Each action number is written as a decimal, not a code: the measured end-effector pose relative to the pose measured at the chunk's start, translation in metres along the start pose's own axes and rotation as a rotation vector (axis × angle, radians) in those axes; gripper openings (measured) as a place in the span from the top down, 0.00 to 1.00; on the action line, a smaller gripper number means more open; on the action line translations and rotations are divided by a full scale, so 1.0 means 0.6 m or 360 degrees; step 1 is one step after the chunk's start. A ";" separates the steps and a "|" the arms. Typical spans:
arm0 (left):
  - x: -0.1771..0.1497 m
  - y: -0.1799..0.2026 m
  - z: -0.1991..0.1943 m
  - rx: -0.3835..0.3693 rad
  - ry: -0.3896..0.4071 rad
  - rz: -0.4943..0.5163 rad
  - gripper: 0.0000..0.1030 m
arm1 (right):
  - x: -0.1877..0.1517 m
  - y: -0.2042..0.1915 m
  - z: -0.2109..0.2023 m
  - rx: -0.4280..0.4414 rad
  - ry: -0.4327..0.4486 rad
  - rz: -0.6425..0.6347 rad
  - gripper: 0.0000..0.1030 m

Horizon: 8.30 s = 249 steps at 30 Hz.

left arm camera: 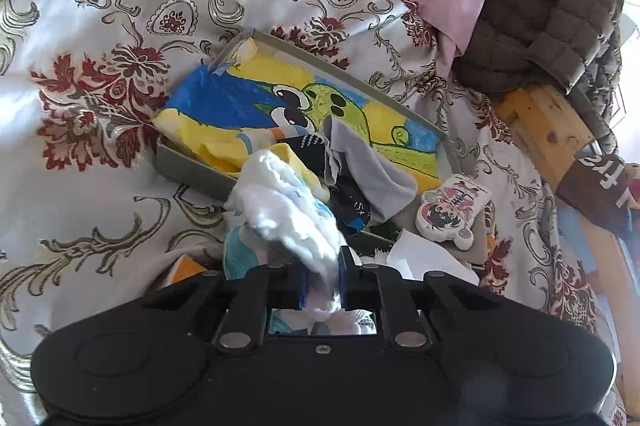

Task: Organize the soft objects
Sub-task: 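Grasp the white plush cloth with the left tool while the right tool grasps the grey cloth, then lift and carry the white plush and grey cloth with both tools toward the tray, then open the left tool dropping the white plush cloth while the right tool releases the grey cloth, then move both open tools back over the remaining items beside the tray, then lower the left tool onto the white wet-wipe packet while the right tool reaches the white tissue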

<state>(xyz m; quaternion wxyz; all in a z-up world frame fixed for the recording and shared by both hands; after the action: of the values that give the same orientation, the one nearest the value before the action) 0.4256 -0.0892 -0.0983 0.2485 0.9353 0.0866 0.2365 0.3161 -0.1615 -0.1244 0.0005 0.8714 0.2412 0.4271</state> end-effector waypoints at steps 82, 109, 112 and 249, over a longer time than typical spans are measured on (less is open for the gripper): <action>0.176 0.161 -0.069 -0.0136 0.0397 0.0465 0.86 | 0.162 0.282 0.020 -0.0315 0.0427 0.0558 0.93; 0.176 0.038 0.110 0.0269 0.0118 0.0213 0.78 | 0.145 0.274 0.102 -0.0161 0.0160 0.0553 0.73; 0.170 0.035 0.105 0.0266 0.0115 0.0197 0.72 | 0.146 0.274 0.099 -0.0180 0.0165 0.0544 0.66; -0.270 -0.121 -0.258 0.0525 0.0435 0.0361 0.01 | -0.079 0.039 -0.236 -0.0210 -0.0026 0.0742 0.00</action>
<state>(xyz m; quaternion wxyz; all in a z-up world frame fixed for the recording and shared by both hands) 0.2059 -0.0064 -0.0816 0.0501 0.9263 0.0511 0.3700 0.1961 -0.2314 -0.0649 -0.0393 0.9051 0.0050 0.4233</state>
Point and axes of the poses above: each gripper's, at about its wrist camera, not at the fingertips, and z roughly the way its jaws point, y to its right, x to its top, the point moved 10 cm from there along z, roughly the way its jaws point, and after that the axes turned 13 degrees about -y, right-handed, at the moved point
